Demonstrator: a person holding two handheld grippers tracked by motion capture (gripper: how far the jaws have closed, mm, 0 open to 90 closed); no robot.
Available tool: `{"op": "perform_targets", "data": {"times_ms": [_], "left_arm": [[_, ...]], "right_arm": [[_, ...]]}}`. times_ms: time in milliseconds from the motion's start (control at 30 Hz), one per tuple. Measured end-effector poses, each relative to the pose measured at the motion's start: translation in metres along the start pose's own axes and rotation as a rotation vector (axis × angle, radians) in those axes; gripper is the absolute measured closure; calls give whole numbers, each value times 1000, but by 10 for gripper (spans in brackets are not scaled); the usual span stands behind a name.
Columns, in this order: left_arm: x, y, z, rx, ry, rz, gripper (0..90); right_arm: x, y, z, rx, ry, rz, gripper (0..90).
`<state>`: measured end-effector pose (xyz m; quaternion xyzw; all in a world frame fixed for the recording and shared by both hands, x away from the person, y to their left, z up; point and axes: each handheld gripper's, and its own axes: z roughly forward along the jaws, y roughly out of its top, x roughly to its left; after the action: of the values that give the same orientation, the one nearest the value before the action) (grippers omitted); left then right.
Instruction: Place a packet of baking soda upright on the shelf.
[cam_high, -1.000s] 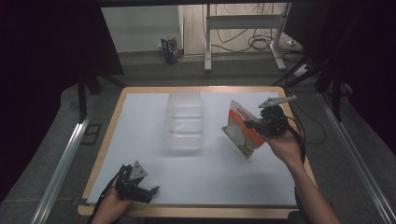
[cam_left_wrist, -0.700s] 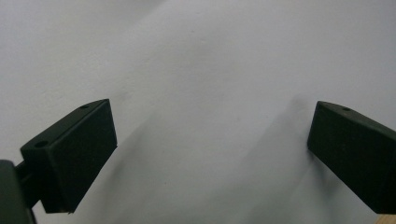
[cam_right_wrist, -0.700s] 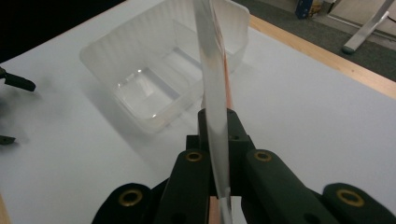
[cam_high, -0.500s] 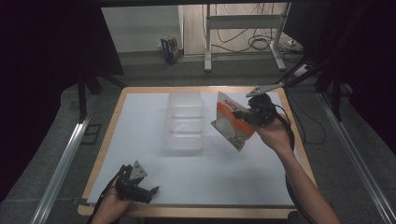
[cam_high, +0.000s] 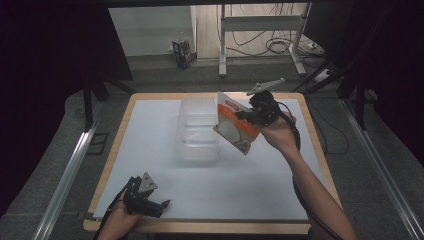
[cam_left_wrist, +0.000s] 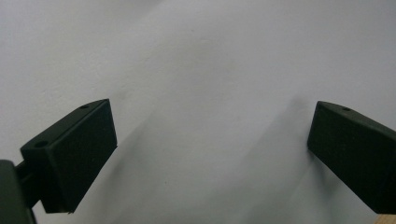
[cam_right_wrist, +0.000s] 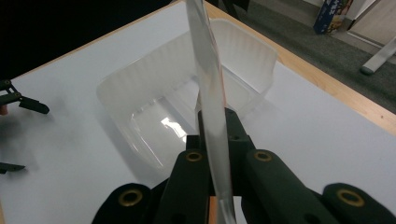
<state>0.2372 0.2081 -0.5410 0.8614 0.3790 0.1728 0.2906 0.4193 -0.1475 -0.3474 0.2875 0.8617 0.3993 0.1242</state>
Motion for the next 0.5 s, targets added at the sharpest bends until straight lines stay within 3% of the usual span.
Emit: {"op": "perform_targets", "data": {"times_ms": [500], "left_arm": [[0, 0, 0, -3, 0, -2, 14]], "right_arm": [[18, 26, 30, 18, 52, -46, 888]]}}
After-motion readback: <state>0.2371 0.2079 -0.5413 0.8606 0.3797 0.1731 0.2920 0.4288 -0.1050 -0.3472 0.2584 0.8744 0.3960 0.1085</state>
